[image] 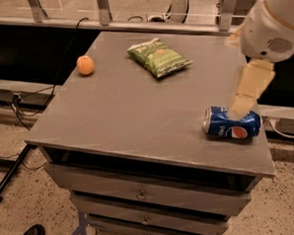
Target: Move orange near pepsi can
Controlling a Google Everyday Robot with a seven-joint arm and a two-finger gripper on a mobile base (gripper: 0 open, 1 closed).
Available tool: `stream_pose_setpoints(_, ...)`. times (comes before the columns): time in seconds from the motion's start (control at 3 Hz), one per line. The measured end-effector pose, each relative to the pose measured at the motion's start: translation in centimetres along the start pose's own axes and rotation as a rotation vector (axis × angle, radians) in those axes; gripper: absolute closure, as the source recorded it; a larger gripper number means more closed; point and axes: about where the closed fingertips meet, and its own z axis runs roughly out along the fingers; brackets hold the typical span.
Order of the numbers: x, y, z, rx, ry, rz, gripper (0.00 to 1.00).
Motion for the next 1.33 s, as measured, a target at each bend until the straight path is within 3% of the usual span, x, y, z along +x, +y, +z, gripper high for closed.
stream_pose_setpoints(0.67, -12.2, -6.6, 6.4, -0.007, -0.244, 0.030, 0.00)
stream_pose_setpoints(1.33, -12.6, -6.8, 6.3, 0.005, -0.264, 0.026, 0.00)
